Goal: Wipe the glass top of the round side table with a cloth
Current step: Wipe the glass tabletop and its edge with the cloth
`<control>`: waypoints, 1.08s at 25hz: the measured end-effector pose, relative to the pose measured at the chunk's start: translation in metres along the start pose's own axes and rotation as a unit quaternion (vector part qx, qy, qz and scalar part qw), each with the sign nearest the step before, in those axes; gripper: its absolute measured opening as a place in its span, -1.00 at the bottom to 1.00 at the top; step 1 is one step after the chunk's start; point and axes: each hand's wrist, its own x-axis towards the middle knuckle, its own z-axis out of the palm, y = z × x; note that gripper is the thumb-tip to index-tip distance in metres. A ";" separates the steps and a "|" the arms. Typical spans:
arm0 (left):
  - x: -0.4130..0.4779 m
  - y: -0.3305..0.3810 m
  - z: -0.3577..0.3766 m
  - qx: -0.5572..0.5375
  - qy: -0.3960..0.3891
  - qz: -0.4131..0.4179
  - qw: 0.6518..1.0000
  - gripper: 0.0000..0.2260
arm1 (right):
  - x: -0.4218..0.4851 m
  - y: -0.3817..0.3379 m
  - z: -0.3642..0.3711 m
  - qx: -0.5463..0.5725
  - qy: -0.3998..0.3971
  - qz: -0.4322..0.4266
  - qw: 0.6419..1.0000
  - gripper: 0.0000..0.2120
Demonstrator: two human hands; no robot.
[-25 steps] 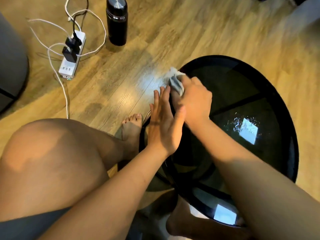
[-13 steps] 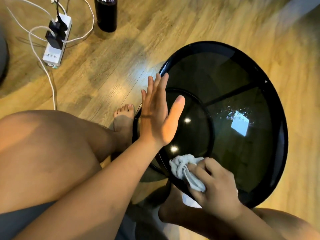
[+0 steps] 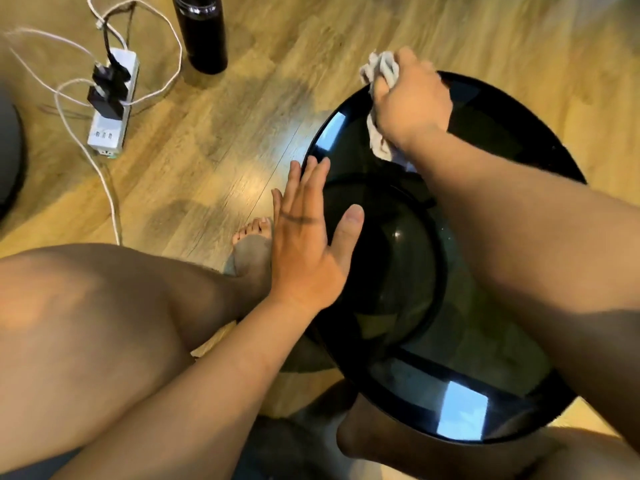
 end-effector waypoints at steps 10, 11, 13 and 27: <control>-0.008 0.012 0.004 0.223 -0.006 0.153 0.963 -0.42 | -0.310 0.059 -0.042 0.135 -0.065 -0.141 0.979 -0.69; -0.013 0.013 0.005 0.248 -0.024 0.172 0.953 -0.42 | -0.329 0.079 -0.047 0.133 -0.065 -0.152 0.977 -0.69; -0.024 0.017 0.008 0.291 -0.057 0.195 0.935 -0.42 | -0.337 0.126 -0.056 0.076 -0.053 -0.143 0.985 -0.66; -0.025 0.008 0.010 0.176 -0.022 0.180 0.968 -0.43 | -0.268 0.012 -0.043 0.074 -0.050 0.032 0.995 -0.83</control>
